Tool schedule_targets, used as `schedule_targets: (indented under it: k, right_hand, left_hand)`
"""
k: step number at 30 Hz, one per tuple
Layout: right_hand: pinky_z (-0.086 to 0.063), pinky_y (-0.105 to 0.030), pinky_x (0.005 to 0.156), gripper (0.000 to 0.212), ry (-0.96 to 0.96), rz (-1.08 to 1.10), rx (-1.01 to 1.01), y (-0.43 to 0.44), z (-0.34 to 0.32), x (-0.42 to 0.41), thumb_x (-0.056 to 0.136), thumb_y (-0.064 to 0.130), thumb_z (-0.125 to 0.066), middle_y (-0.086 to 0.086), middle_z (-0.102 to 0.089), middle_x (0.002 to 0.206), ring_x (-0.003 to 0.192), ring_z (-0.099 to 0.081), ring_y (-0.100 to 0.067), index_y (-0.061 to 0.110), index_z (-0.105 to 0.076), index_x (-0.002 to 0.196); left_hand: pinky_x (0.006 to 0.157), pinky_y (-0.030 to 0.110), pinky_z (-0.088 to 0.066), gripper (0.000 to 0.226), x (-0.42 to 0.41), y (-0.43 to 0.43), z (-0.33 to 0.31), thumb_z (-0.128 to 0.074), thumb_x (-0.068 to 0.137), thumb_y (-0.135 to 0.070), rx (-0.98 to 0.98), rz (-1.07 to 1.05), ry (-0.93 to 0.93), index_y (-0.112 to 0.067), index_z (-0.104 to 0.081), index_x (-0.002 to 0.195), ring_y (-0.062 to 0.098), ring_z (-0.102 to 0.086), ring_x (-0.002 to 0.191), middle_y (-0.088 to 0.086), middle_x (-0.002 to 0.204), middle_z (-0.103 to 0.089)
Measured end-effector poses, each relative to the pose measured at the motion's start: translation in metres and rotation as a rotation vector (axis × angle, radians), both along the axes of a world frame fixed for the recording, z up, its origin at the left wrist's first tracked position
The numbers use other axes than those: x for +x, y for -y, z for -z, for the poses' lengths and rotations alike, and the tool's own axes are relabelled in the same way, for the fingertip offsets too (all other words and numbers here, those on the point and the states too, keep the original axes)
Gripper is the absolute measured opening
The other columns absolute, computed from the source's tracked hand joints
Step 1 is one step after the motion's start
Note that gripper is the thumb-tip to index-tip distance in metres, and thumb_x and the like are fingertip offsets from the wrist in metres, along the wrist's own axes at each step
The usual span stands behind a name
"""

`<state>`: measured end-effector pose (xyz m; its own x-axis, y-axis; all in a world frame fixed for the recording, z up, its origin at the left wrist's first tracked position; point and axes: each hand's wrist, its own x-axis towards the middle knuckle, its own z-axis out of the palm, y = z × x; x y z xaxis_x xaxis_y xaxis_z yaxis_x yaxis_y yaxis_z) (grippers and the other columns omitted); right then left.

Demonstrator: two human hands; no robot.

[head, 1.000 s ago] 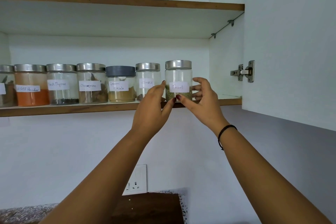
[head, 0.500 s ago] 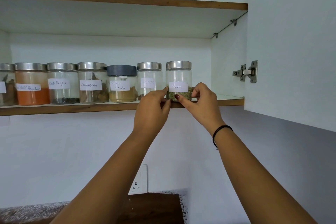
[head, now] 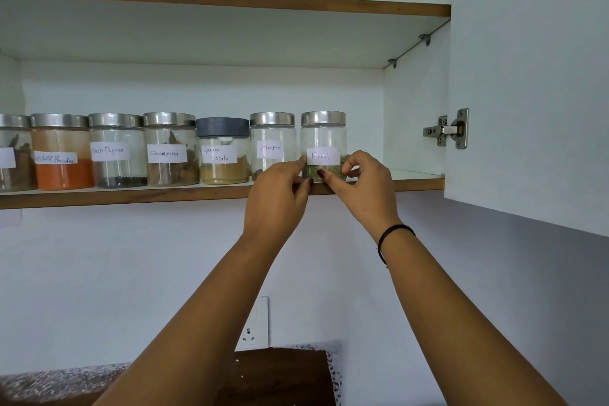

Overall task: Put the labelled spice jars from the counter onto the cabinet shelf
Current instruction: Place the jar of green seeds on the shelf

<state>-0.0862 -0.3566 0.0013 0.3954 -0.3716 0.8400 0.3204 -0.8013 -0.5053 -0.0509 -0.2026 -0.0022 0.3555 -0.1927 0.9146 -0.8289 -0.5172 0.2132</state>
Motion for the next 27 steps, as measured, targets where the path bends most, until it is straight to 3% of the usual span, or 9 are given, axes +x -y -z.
schedule_targets:
  k: [9, 17, 21, 24, 27]
  right_hand:
    - [-0.054, -0.036, 0.065, 0.04, -0.031, 0.016, -0.015, -0.001, -0.004, -0.001, 0.078, 0.047, -0.076, 0.0, -0.068, 0.091, 0.078, -0.063, -0.021, 0.014, -0.054, 0.085]
    - [-0.053, -0.038, 0.073, 0.041, -0.097, -0.015, -0.002, -0.001, -0.005, 0.0, 0.08, 0.048, -0.074, -0.003, -0.067, 0.091, 0.086, -0.064, -0.025, 0.012, -0.055, 0.088]
    - [-0.056, -0.043, 0.074, 0.033, 0.001, -0.034, -0.003, -0.008, -0.001, -0.01, 0.088, 0.041, -0.068, -0.004, -0.067, 0.096, 0.092, -0.065, -0.027, 0.011, -0.056, 0.091]
    - [-0.057, -0.044, 0.069, 0.019, 0.152, -0.012, -0.057, -0.014, 0.003, -0.022, 0.093, 0.028, -0.062, -0.002, -0.066, 0.091, 0.084, -0.064, -0.023, 0.011, -0.057, 0.088]
    - [-0.053, -0.029, 0.061, 0.011, 0.252, -0.019, -0.117, -0.018, 0.005, -0.038, 0.092, 0.019, -0.06, 0.001, -0.064, 0.084, 0.077, -0.061, -0.017, 0.012, -0.059, 0.083]
  left_hand:
    - [0.081, 0.029, -0.049, 0.04, 0.001, 0.0, 0.001, -0.062, 0.095, -0.021, 0.008, 0.007, 0.013, -0.013, -0.061, 0.134, 0.021, -0.064, 0.097, 0.005, 0.103, -0.072]
    - [0.084, 0.032, -0.051, 0.04, 0.002, -0.001, -0.001, -0.062, 0.095, -0.02, -0.008, 0.017, 0.001, -0.013, -0.061, 0.134, 0.02, -0.065, 0.098, 0.006, 0.105, -0.072]
    - [0.085, 0.032, -0.052, 0.038, 0.001, -0.002, -0.001, -0.061, 0.094, -0.019, -0.004, 0.02, -0.005, -0.013, -0.062, 0.132, 0.02, -0.065, 0.098, 0.006, 0.106, -0.072]
    - [0.089, 0.033, -0.054, 0.035, 0.0, -0.005, -0.003, -0.059, 0.094, -0.016, -0.032, 0.053, -0.054, -0.014, -0.065, 0.129, 0.018, -0.067, 0.099, 0.006, 0.112, -0.072]
    - [0.088, 0.032, -0.057, 0.032, -0.008, -0.009, -0.002, -0.06, 0.094, -0.021, -0.061, 0.128, -0.082, -0.017, -0.068, 0.125, 0.01, -0.067, 0.096, 0.001, 0.114, -0.072]
